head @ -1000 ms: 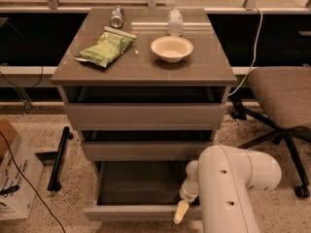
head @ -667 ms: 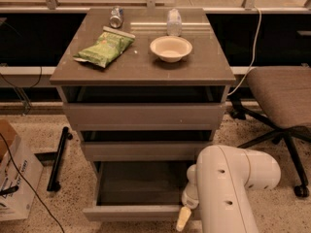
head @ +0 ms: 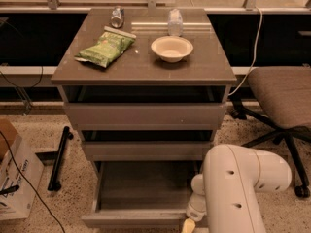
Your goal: Open bottom drawer
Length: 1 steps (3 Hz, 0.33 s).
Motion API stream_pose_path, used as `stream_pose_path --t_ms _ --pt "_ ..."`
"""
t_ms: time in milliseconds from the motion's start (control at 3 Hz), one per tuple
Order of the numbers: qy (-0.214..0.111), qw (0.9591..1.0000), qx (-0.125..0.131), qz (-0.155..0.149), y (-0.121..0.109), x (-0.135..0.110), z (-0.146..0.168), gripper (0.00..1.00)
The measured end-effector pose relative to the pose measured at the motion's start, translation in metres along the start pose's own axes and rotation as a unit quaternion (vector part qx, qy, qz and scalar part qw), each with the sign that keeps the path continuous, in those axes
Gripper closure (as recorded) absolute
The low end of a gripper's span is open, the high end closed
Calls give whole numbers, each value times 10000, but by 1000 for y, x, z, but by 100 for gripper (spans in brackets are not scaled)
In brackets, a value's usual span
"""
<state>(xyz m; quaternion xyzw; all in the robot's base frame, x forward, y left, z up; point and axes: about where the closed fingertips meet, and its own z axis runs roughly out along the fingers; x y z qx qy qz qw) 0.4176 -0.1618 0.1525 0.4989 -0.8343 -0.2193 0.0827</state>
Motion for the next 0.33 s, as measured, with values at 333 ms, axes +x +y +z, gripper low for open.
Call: stream_pose_path --t_ms 333 --pt "13 10000 -38 14 7 4 2 0"
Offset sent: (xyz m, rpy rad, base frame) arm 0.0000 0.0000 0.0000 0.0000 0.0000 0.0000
